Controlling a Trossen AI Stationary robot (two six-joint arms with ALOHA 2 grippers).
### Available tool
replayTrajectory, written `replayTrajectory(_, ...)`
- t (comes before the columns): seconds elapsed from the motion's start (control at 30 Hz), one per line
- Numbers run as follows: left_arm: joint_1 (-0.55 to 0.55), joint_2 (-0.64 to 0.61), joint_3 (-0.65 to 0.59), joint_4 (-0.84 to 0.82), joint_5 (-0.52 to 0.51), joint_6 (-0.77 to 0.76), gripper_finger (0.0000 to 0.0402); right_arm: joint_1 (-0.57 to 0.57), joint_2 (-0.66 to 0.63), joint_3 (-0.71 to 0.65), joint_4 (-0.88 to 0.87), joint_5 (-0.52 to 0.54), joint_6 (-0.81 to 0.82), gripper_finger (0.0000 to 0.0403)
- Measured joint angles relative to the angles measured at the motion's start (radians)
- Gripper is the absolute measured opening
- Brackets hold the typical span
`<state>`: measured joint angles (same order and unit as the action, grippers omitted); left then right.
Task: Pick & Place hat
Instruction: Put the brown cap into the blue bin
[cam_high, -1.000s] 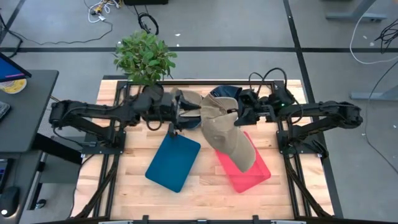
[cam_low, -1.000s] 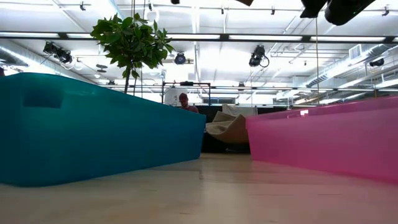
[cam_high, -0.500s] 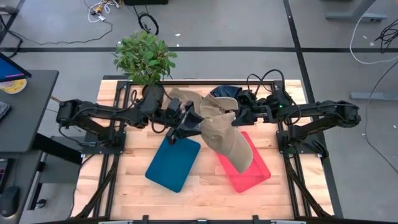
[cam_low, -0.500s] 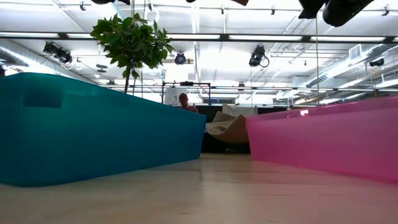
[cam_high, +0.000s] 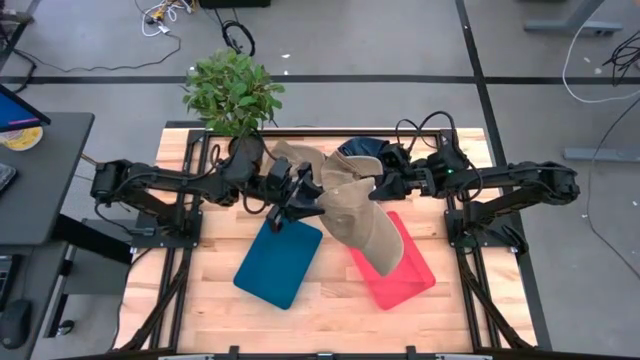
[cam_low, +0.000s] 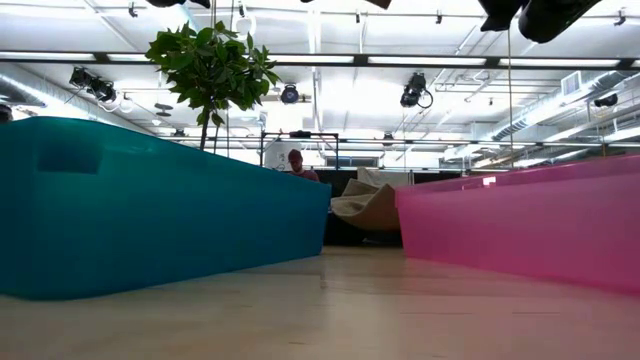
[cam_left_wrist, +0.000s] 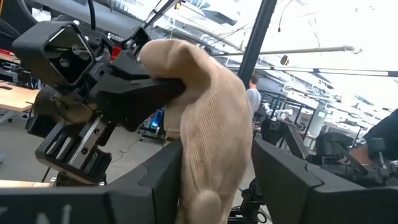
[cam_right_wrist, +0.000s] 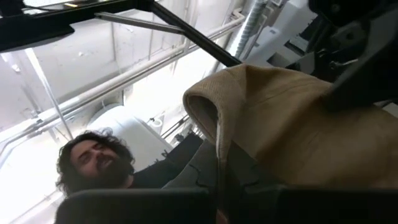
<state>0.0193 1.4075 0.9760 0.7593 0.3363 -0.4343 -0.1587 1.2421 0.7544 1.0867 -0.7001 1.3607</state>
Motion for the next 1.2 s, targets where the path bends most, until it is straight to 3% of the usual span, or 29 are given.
replayTrajectory(0.33, 0.000, 0.000, 0.000, 0.007, 0.000, 0.001, 0.0160, -0.001, 0.002, 0.000, -0.034, 0.037, -0.033, 0.0000)
replayTrajectory(0.47, 0.000, 0.000, 0.000, 0.008, 0.000, 0.027, 0.0116, -0.001, 0.002, 0.000, -0.076, 0.037, -0.038, 0.0000)
replayTrajectory(0.63, 0.000, 0.001, 0.000, 0.007, 0.000, 0.059, 0.0020, -0.001, 0.002, 0.000, -0.109, 0.039, -0.059, 0.0000)
replayTrajectory(0.87, 0.000, 0.000, 0.000, 0.007, 0.001, 0.067, 0.0007, -0.001, 0.002, 0.000, -0.107, 0.057, -0.055, 0.0007)
replayTrajectory(1.0, 0.001, 0.000, 0.000, 0.007, 0.049, 0.052, 0.0006, -0.002, 0.001, 0.000, -0.067, 0.033, -0.001, 0.0041)
replayTrajectory(1.2, 0.001, -0.018, -0.001, -0.007, 0.122, 0.020, 0.0006, -0.008, -0.016, 0.000, -0.060, -0.026, 0.057, 0.0148)
